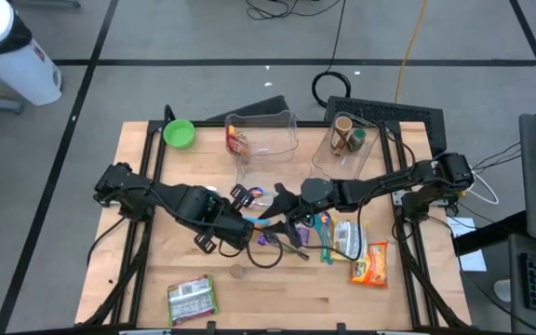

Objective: Pick & Place Food Item
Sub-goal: Put the blue noodle pack into the top left transparent bin

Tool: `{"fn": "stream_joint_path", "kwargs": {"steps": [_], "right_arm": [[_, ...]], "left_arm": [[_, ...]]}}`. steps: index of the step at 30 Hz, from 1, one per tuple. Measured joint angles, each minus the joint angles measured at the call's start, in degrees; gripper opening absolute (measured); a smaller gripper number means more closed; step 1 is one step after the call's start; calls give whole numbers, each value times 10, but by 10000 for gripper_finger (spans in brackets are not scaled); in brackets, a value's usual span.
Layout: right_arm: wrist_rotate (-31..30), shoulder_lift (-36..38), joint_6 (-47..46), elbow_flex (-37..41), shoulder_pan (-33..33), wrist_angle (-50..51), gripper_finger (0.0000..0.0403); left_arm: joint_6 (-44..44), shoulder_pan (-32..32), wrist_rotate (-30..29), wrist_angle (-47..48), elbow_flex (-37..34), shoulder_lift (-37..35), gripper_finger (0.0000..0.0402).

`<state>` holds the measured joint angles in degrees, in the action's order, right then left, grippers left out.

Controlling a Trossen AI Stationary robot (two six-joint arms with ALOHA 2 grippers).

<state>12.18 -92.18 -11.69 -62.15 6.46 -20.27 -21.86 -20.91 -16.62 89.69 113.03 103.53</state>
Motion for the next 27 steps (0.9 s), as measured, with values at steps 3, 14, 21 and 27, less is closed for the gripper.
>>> {"fn": "stream_joint_path", "kwargs": {"steps": [3,14,21,27], "right_arm": [[1,0,-3,1,1,-1,145],[1,1,-3,0,1,-13,33],[2,1,-9,0,1,-13,2],[19,1,-9,0,1,-13,1]], "left_arm": [[2,0,0,0,0,0,0],[4,0,1,0,0,0,0],[33,0,2,-2,0,0,7],[72,4,19,-17,0,0,25]]}}
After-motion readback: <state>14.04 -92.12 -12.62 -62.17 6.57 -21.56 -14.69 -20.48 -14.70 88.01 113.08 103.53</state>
